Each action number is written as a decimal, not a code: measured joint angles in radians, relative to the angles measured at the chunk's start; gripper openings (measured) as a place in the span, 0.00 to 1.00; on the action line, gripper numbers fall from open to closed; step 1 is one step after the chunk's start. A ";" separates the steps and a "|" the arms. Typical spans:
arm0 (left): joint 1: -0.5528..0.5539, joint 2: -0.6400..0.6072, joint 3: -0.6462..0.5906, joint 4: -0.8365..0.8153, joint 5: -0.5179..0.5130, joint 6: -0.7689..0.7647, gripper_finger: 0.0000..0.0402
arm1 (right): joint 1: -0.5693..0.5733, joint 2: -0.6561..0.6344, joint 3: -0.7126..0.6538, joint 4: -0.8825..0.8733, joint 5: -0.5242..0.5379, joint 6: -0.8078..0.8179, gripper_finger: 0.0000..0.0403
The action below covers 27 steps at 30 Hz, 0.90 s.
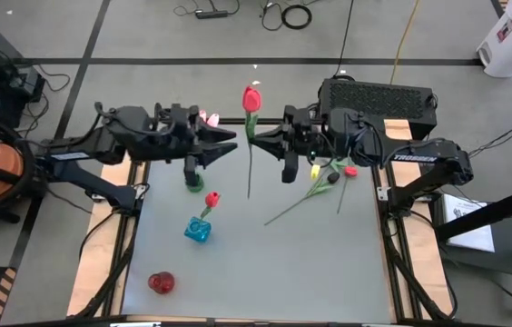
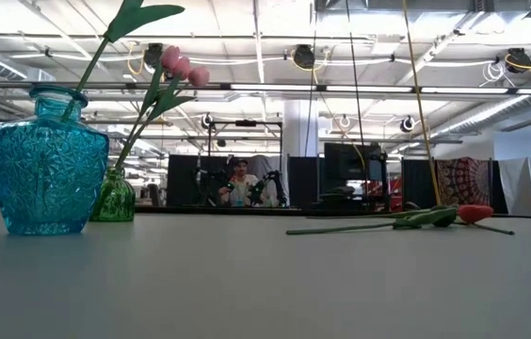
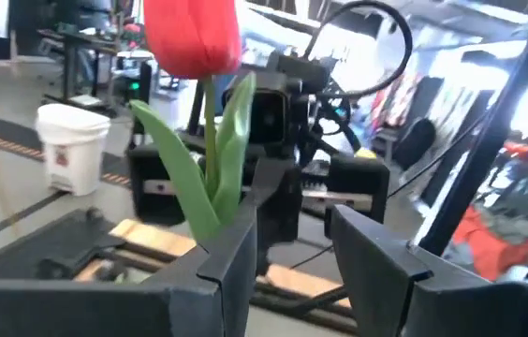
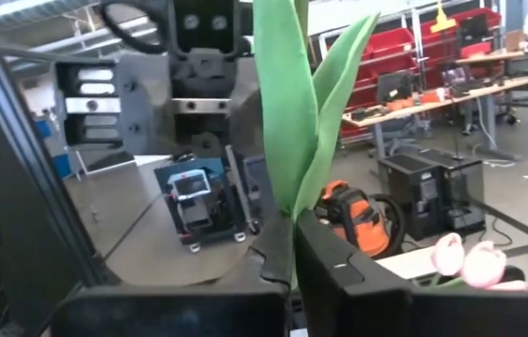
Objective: Sort flowers into vase by color
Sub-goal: Put the left red flower into the blue vase
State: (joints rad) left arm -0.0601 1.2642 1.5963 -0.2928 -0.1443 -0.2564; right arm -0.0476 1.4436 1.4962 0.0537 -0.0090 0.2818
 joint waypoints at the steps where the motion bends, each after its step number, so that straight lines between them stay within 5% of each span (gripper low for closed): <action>1: 0.005 0.010 0.000 0.012 0.013 -0.009 0.36 | 0.006 0.000 0.000 0.001 0.000 -0.006 0.00; 27: 0.021 0.089 0.000 0.099 0.038 -0.078 0.36 | 0.057 0.001 0.000 -0.028 0.000 -0.055 0.00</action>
State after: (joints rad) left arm -0.0387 1.3533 1.5963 -0.1934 -0.1059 -0.3344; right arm 0.0093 1.4445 1.4963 0.0257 -0.0093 0.2265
